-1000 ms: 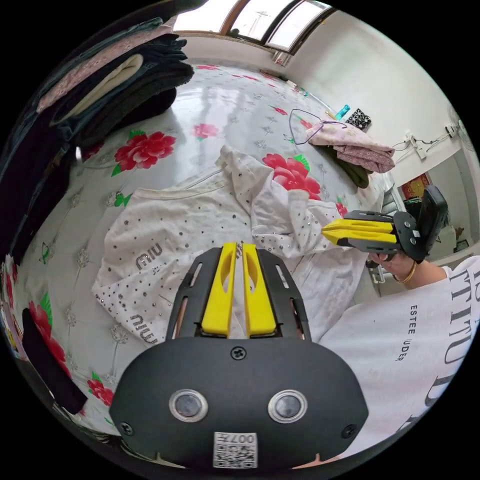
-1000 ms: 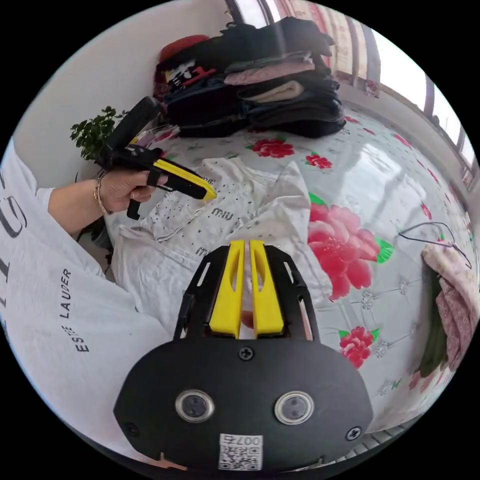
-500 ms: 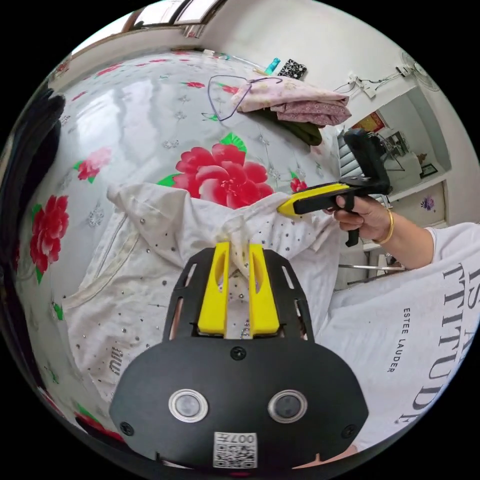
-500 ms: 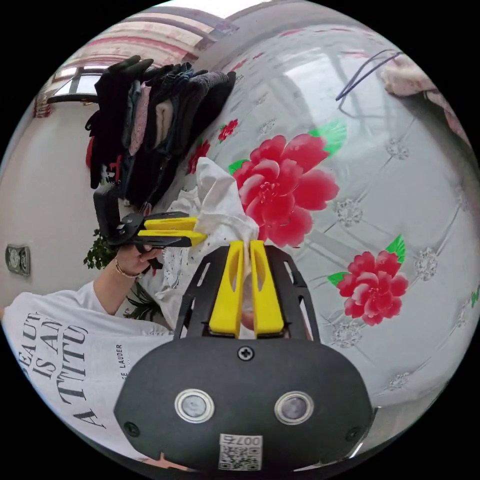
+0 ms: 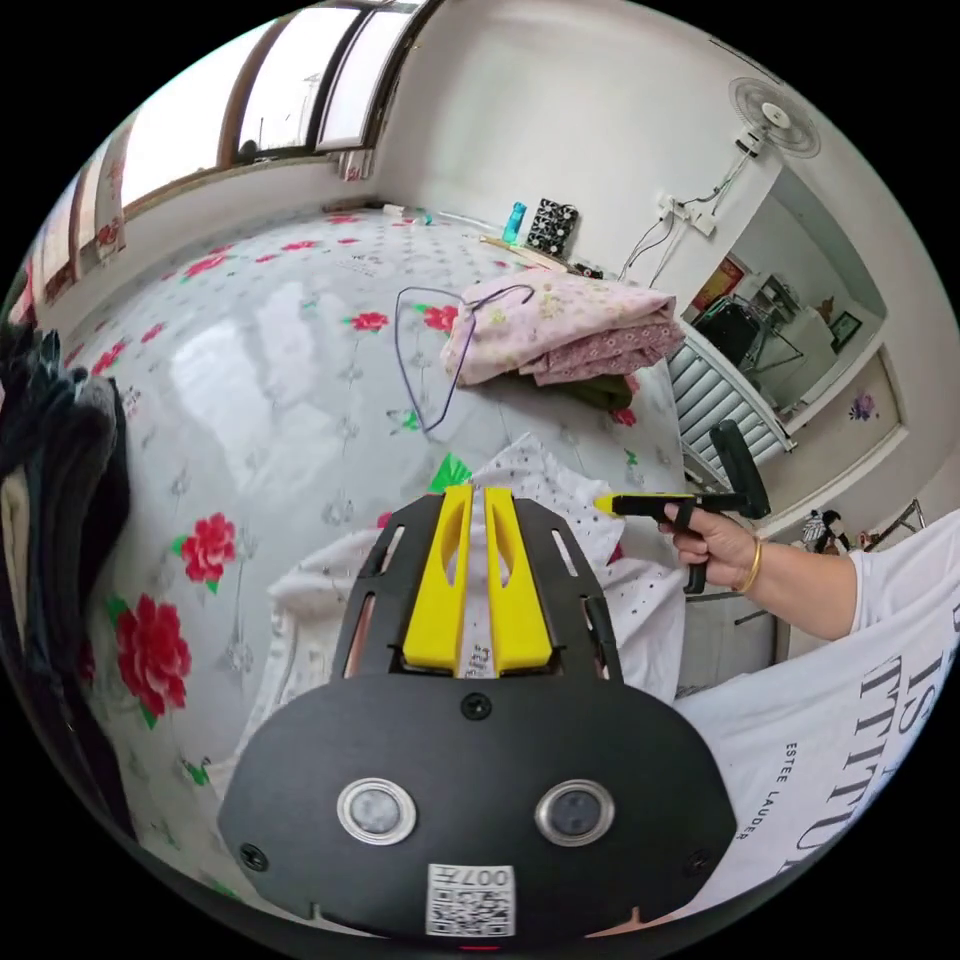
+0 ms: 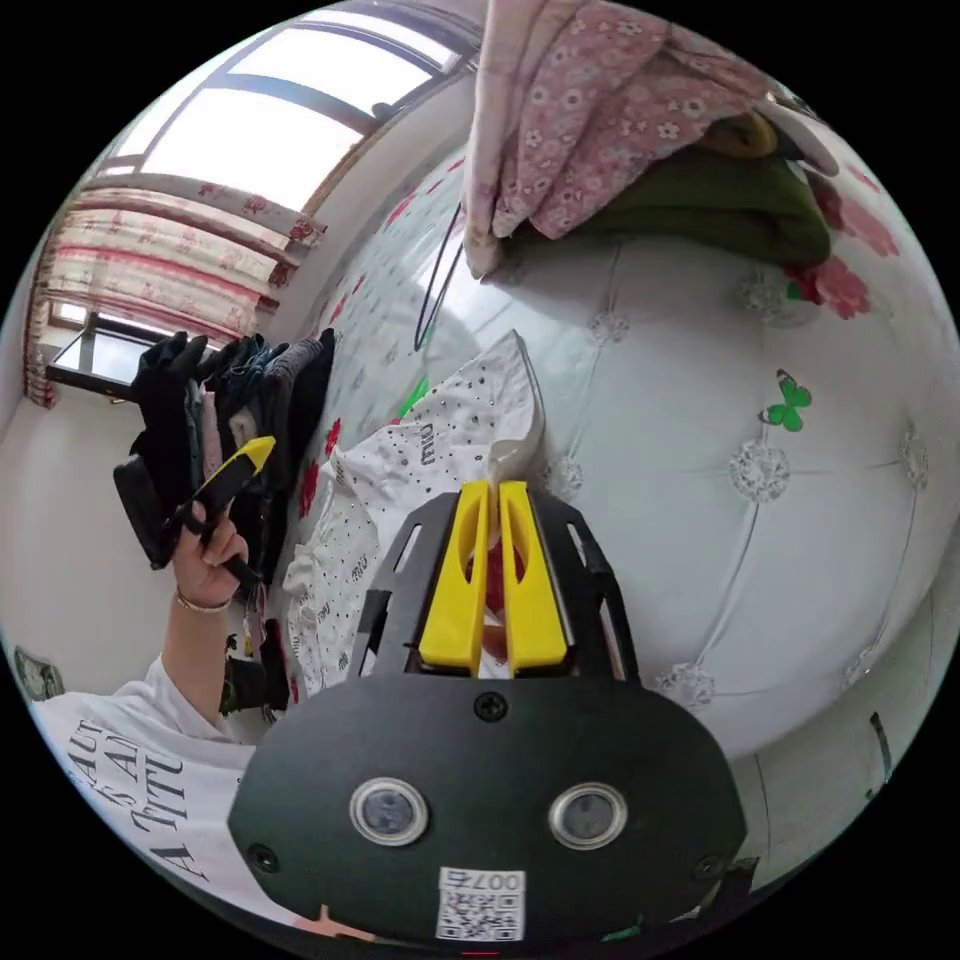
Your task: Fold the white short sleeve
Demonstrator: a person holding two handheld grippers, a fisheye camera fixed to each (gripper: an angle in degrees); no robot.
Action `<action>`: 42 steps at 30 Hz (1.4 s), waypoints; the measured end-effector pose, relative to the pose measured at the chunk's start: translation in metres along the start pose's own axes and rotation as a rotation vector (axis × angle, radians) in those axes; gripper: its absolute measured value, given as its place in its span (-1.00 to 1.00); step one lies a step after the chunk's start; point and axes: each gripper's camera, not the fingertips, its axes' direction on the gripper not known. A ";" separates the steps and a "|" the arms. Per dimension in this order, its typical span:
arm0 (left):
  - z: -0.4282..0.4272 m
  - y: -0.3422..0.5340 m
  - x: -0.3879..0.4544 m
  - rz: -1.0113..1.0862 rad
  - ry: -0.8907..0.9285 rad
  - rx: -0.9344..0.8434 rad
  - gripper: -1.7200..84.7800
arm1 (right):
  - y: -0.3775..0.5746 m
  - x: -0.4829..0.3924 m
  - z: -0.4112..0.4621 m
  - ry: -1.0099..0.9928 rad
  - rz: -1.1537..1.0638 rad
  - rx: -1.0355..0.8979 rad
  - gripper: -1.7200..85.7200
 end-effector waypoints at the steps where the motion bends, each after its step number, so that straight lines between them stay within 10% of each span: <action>1: 0.000 0.012 -0.004 -0.022 -0.007 -0.017 -0.97 | 0.004 0.006 0.000 -0.050 0.045 0.018 -0.96; 6: -0.032 0.131 -0.038 -0.314 -0.097 -0.135 -0.97 | 0.005 -0.018 0.000 -0.111 0.017 0.080 -0.96; 14: -0.151 0.247 -0.033 -0.730 -0.261 -0.068 -0.98 | 0.074 -0.244 0.061 0.210 -1.124 -0.207 -0.96; 20: -0.196 0.284 -0.002 -0.919 -0.280 0.002 -0.98 | 0.179 -0.280 0.162 0.265 -1.469 -0.613 -0.93; 42: -0.269 0.308 0.109 -1.137 -0.323 0.041 -0.95 | 0.118 -0.302 0.190 0.311 -1.080 -0.376 -0.85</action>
